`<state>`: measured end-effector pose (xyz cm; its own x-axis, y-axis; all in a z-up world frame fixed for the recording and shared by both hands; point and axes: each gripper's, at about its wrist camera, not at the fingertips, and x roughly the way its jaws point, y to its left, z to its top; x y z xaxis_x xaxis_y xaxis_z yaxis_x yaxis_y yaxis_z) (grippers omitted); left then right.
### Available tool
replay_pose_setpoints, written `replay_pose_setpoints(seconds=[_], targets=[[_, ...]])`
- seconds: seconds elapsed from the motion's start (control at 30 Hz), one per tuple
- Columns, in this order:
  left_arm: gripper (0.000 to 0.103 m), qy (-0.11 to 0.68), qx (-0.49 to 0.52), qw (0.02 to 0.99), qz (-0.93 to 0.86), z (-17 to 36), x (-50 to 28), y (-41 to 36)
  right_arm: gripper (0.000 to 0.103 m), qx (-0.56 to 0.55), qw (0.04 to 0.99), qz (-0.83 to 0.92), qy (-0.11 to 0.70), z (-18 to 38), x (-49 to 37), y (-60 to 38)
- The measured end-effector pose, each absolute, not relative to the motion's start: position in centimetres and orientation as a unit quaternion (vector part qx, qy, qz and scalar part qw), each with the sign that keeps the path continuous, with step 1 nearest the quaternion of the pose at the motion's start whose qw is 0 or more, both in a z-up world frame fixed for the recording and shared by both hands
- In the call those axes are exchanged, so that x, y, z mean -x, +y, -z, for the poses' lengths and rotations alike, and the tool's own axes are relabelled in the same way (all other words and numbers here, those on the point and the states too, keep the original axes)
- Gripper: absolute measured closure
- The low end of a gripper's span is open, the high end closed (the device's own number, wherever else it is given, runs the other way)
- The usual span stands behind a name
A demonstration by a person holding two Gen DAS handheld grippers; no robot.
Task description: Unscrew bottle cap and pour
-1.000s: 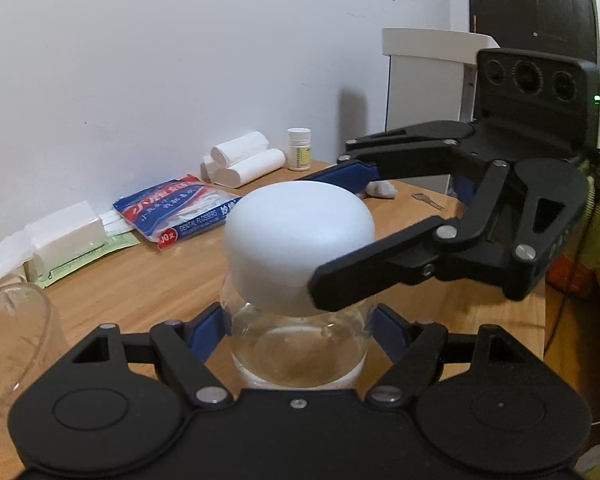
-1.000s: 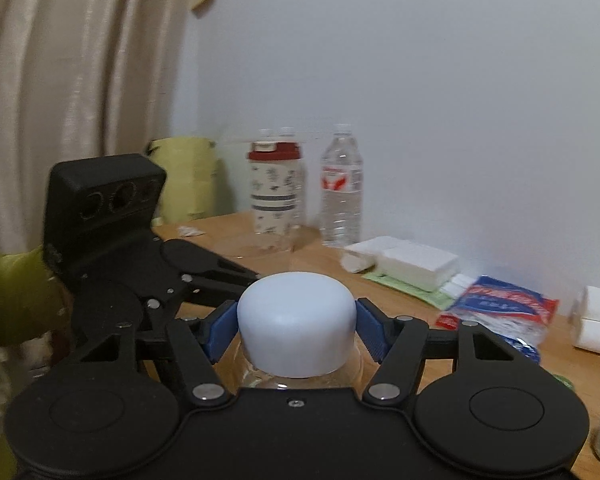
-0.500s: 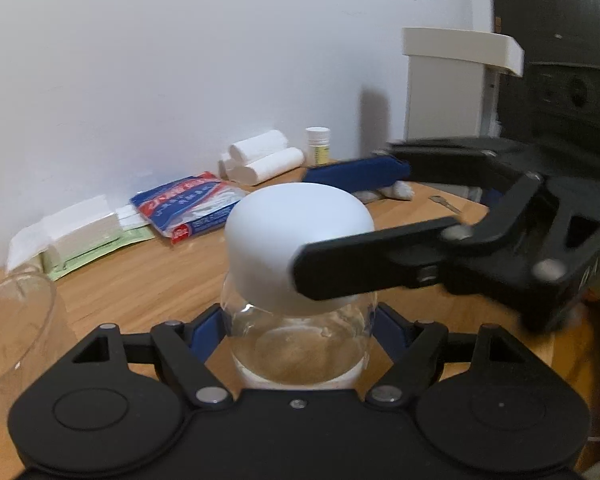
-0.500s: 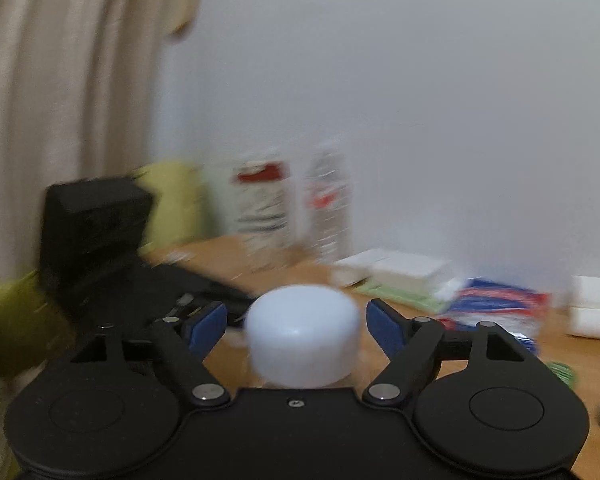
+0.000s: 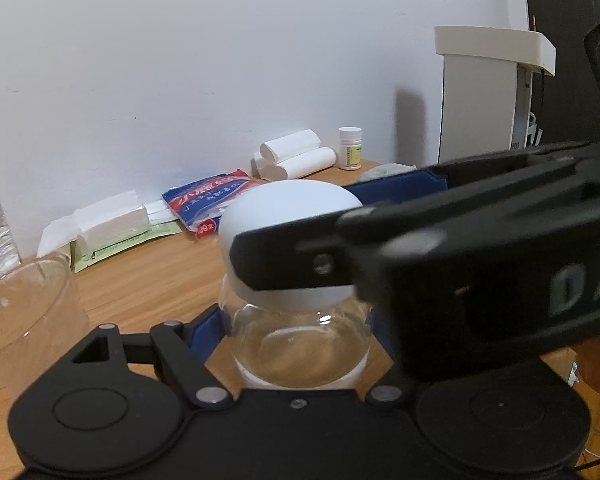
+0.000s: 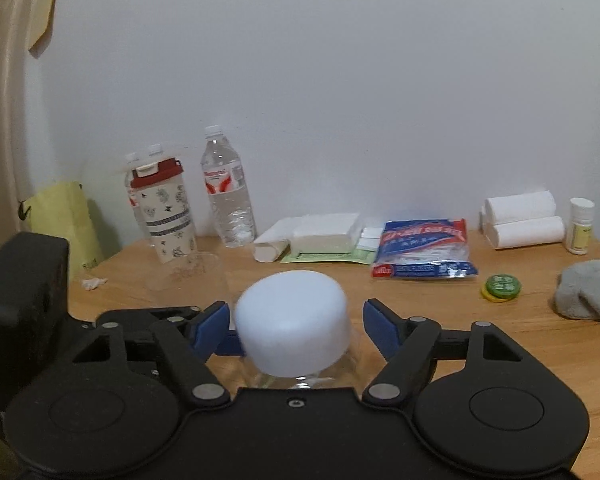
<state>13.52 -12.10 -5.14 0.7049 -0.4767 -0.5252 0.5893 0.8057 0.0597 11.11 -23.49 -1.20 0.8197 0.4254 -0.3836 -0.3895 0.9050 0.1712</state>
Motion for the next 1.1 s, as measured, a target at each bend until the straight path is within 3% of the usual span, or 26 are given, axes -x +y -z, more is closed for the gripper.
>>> replay_pose_setpoints(seconds=[0.13, 1.1], targets=[[0.023, 0.25, -0.115, 0.917, 0.29, 5.2, -13.6, -12.2, 0.033, -0.023, 0.953, -0.216, 0.212, 1.4, -11.2, -23.0], [0.024, 0.248, -0.134, 0.854, 0.437, 5.0, -16.3, -9.1, 0.034, 0.066, 0.845, -0.496, 0.189, 1.4, -15.7, -28.1]])
